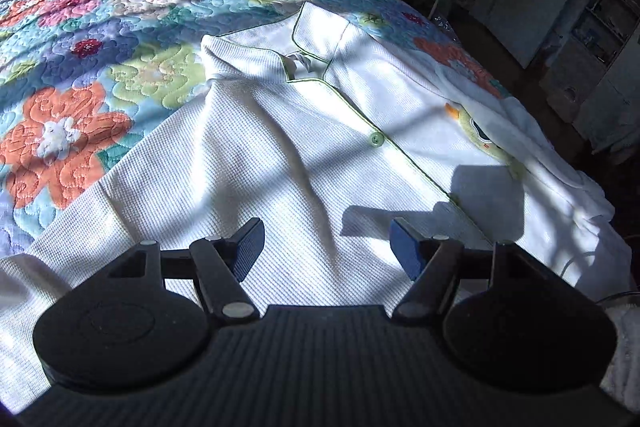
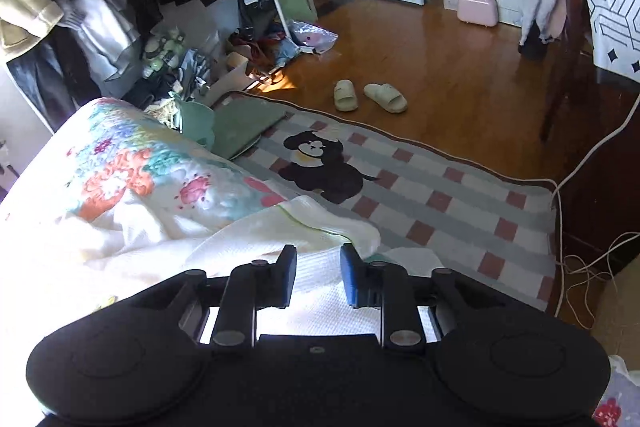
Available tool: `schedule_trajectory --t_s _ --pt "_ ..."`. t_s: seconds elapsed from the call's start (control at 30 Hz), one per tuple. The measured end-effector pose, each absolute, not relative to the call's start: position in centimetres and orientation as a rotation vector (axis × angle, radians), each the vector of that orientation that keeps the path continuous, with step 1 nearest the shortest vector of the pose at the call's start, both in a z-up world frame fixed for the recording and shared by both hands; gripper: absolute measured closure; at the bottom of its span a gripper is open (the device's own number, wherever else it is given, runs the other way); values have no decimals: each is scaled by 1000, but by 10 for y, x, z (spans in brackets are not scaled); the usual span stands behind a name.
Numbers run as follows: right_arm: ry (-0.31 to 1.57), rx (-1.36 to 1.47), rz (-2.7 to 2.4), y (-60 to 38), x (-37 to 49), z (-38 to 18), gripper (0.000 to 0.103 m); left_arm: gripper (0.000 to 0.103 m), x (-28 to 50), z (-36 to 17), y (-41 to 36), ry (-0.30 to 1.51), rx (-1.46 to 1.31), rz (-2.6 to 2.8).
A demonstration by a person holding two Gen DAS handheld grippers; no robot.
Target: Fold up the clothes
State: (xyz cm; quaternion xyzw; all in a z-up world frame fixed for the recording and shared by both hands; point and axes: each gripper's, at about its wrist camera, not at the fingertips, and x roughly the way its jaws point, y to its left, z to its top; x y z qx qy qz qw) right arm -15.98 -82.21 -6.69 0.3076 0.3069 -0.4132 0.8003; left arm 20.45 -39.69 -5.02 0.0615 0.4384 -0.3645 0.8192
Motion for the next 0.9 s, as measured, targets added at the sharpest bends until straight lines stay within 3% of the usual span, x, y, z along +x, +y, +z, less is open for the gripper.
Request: schedule_trajectory --t_s 0.23,0.43,0.53,0.6,0.7,0.9 --pt "681 482 -724 -749 -151 -9 65 33 174 -36 -369 846 237 -825" --pt "563 540 -550 -721 -123 31 60 33 159 -10 -354 791 252 -795" --pt "479 580 -414 -700 -104 59 50 32 139 10 -356 737 320 -820" --pt "460 547 -381 -681 -94 72 49 30 125 19 -359 703 375 -848" --pt "520 443 -336 -649 -90 74 49 30 104 28 -366 674 449 -925" --pt "875 370 -131 -590 -128 37 49 30 67 25 -389 750 672 -1140"
